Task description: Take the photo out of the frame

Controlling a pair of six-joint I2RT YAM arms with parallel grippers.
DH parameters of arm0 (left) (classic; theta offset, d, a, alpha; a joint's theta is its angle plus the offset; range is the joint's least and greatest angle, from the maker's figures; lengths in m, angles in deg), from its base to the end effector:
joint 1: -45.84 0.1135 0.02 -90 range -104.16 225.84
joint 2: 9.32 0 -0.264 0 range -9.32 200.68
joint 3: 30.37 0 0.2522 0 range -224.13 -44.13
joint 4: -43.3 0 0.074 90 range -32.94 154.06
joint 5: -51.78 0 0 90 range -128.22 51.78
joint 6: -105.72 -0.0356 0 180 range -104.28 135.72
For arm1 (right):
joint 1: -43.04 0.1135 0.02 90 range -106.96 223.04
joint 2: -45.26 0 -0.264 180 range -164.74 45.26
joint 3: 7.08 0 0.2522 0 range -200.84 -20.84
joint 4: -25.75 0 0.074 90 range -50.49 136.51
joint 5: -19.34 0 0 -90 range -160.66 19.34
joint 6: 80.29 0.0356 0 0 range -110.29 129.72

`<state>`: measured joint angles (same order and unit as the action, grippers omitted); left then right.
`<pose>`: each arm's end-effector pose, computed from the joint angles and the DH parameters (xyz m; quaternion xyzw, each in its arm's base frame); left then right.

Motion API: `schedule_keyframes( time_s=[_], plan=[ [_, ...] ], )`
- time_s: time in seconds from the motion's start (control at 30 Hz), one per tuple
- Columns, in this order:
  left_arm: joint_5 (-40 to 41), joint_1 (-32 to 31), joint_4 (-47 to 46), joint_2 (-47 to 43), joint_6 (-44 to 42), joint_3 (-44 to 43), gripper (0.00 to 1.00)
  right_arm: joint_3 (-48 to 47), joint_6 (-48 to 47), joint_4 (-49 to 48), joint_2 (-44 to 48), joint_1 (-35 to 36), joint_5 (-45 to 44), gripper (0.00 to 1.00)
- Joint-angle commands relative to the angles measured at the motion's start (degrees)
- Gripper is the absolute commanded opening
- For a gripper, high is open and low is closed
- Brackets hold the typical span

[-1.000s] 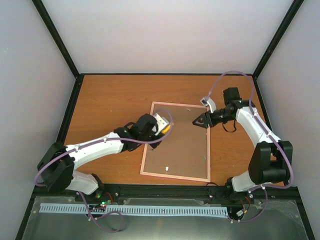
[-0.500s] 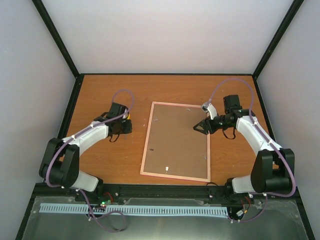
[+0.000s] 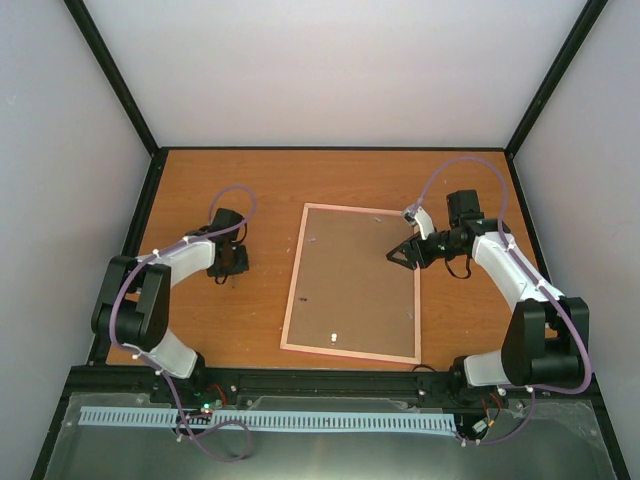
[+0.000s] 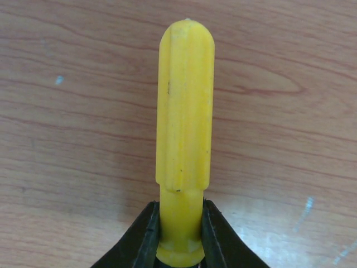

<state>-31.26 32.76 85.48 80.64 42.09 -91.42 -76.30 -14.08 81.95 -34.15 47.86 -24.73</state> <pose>0.2698 -0.0583 0.1521 -0.1238 0.9768 0.0010 0.1746 0.2562 0.0473 0.2379 -0.3000 0.8536 0.3457 0.2487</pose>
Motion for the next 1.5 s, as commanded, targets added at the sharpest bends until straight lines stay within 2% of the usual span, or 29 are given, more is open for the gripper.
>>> schedule_keyframes(
  time_s=[0.0,0.2,0.5,0.83,1.03,1.2,1.37,1.47],
  plan=[
    [2.4,1.6,0.9,1.0,1.4,0.5,0.18,0.3,-1.1,-0.8,0.7,0.0,1.2,0.54],
    [4.2,2.1,0.9,1.2,1.6,1.6,0.28,0.4,-1.1,-0.7,0.4,0.0,1.4,0.54],
    [4.0,2.7,0.7,1.0,1.9,1.7,0.32,0.4,-1.0,-0.5,0.1,0.0,1.7,0.54],
    [0.0,2.7,0.3,-0.4,0.9,0.3,0.42,0.4,-1.0,-0.4,-0.5,0.0,1.9,0.54],
    [-3.5,2.4,2.8,-5.8,-0.2,-2.4,0.45,0.3,-1.1,-0.3,-1.2,0.0,2.1,0.54],
    [-7.3,-2.5,1.0,-14.9,-4.9,-4.7,0.45,-0.5,-4.1,1.3,-0.8,1.0,-1.2,0.53],
    [-12.5,-7.5,-2.0,-21.7,-7.4,-4.7,0.46,-0.1,-11.4,4.2,2.1,6.9,-12.5,0.53],
    [-14.7,-12.0,-4.9,-25.1,-8.5,-3.1,0.46,0.1,-16.8,9.3,3.7,8.7,-15.2,0.54]
  ],
)
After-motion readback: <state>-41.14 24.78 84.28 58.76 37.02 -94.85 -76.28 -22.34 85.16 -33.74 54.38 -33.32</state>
